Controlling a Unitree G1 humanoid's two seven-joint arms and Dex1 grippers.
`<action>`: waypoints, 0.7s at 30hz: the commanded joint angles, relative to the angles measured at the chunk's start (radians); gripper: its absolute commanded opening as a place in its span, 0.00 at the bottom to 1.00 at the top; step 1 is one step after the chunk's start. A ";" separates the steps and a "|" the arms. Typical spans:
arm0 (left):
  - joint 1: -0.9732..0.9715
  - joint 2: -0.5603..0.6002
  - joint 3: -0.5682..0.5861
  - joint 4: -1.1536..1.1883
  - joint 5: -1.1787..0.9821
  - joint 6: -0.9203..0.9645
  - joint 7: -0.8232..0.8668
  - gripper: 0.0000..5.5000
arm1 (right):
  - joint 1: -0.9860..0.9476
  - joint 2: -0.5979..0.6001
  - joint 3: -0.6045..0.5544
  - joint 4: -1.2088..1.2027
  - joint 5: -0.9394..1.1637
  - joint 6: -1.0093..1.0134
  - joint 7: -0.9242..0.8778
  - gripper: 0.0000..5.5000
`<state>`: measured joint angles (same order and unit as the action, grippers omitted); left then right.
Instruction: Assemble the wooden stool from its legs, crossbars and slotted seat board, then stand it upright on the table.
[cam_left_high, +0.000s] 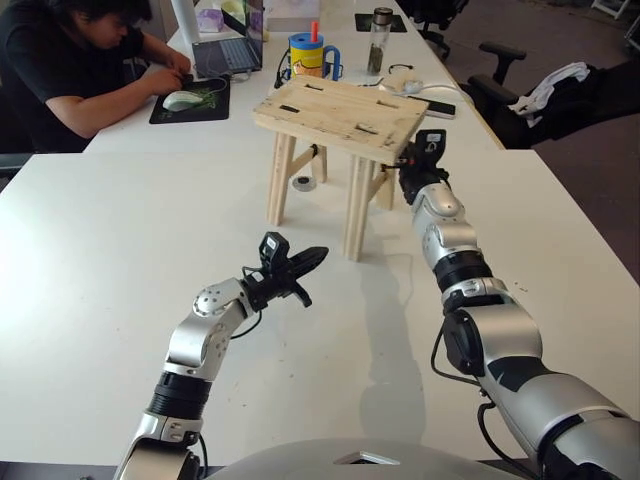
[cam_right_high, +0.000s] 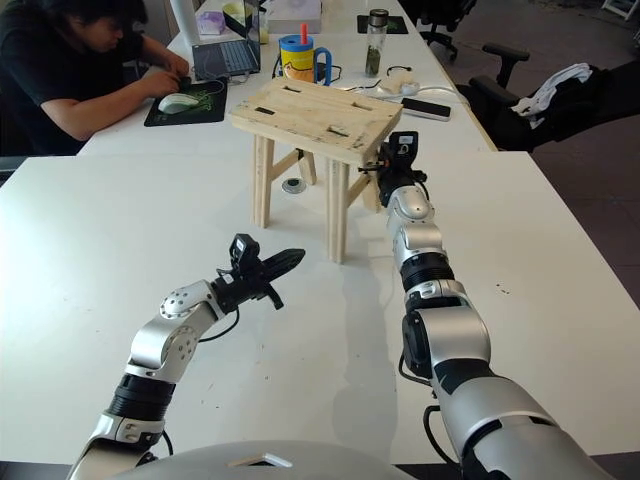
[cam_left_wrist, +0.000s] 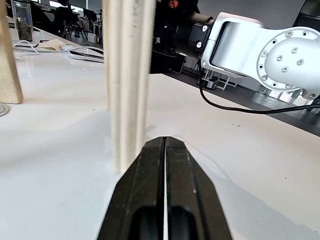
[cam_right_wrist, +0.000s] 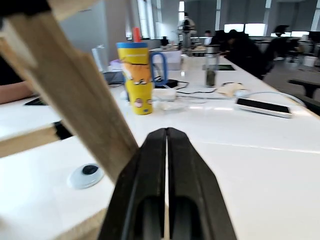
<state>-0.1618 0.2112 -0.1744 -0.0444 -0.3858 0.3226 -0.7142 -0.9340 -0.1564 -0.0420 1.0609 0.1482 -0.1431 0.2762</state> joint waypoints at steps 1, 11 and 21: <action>0.007 0.009 -0.066 -0.019 0.024 0.012 -0.040 0.01 | 0.000 0.032 0.050 0.104 -0.084 -0.035 0.017 0.00; -0.065 0.032 -0.010 0.088 0.097 -0.123 -0.014 0.01 | 0.296 -0.078 -0.057 -0.097 -0.070 -0.113 -0.073 0.00; -0.320 -0.118 0.032 0.405 0.257 -0.290 0.262 0.01 | 0.355 -0.016 -0.063 -0.227 -0.040 -0.029 -0.061 0.00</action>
<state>-0.4478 0.0910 -0.1648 0.3195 -0.1634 0.0493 -0.5025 -0.5699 -0.1819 -0.1081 0.8557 0.1043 -0.1943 0.2115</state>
